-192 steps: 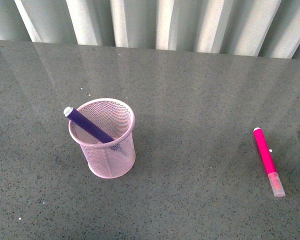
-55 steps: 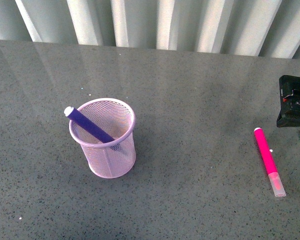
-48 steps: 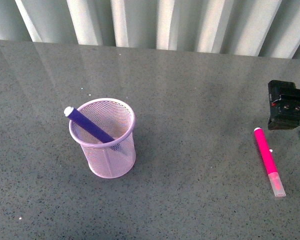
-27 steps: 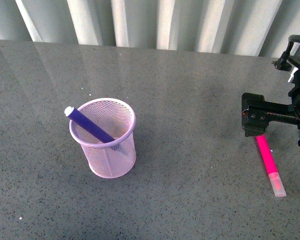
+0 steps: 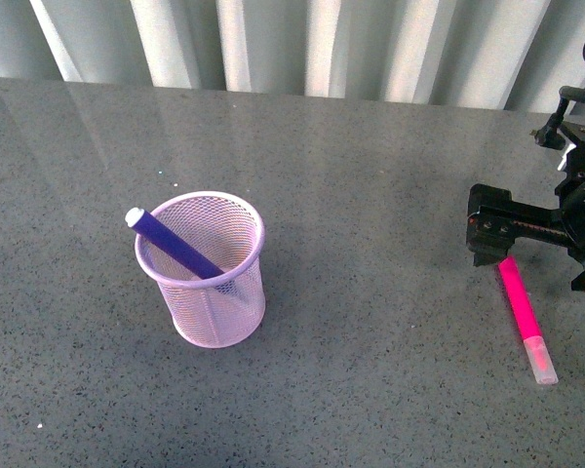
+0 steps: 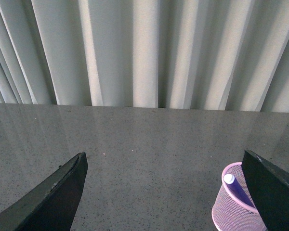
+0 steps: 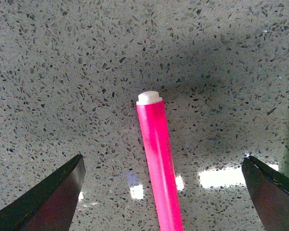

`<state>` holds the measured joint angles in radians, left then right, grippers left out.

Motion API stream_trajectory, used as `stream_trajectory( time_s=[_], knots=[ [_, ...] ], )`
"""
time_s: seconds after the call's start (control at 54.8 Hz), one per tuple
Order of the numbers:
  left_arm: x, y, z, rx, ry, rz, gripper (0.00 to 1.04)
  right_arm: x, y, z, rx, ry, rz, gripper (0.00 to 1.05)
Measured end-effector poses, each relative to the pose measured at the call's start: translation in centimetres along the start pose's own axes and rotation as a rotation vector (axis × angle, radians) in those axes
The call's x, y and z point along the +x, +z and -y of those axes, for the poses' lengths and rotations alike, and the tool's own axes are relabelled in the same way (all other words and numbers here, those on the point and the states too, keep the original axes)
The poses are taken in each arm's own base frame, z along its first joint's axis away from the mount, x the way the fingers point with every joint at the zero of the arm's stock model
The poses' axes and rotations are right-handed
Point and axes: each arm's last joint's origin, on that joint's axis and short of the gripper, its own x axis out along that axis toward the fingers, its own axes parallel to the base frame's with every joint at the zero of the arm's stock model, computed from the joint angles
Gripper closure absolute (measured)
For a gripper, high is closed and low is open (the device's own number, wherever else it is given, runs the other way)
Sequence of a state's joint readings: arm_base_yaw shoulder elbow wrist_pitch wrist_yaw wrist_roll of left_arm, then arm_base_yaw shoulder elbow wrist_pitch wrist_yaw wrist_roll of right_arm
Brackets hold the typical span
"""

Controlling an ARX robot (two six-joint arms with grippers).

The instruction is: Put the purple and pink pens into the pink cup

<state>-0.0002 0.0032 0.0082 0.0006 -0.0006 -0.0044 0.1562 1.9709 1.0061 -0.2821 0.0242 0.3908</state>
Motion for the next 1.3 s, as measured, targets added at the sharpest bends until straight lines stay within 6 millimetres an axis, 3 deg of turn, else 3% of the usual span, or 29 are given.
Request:
stream_trajectory(
  time_s=[0.639, 0.731, 0.804, 0.986, 1.151, 1.297],
  knots=[
    [0.0, 0.0, 0.0, 0.0, 0.0, 0.0, 0.07, 1.7, 0.1, -0.5, -0.009, 0.014, -0.027, 0.07],
    [0.0, 0.0, 0.0, 0.0, 0.0, 0.0, 0.07, 1.9, 0.1, -0.4, -0.009, 0.0, -0.027, 0.27],
    [0.0, 0.0, 0.0, 0.0, 0.0, 0.0, 0.07, 1.9, 0.1, -0.3, -0.007, -0.003, -0.028, 0.36],
    [0.0, 0.0, 0.0, 0.0, 0.0, 0.0, 0.07, 2.0, 0.2, -0.2, -0.003, 0.005, -0.029, 0.69],
    [0.0, 0.0, 0.0, 0.0, 0.0, 0.0, 0.07, 2.0, 0.4, -0.2, 0.001, 0.023, -0.018, 0.89],
    [0.0, 0.0, 0.0, 0.0, 0.0, 0.0, 0.07, 2.0, 0.5, 0.0, -0.007, 0.04, -0.002, 0.93]
  ],
)
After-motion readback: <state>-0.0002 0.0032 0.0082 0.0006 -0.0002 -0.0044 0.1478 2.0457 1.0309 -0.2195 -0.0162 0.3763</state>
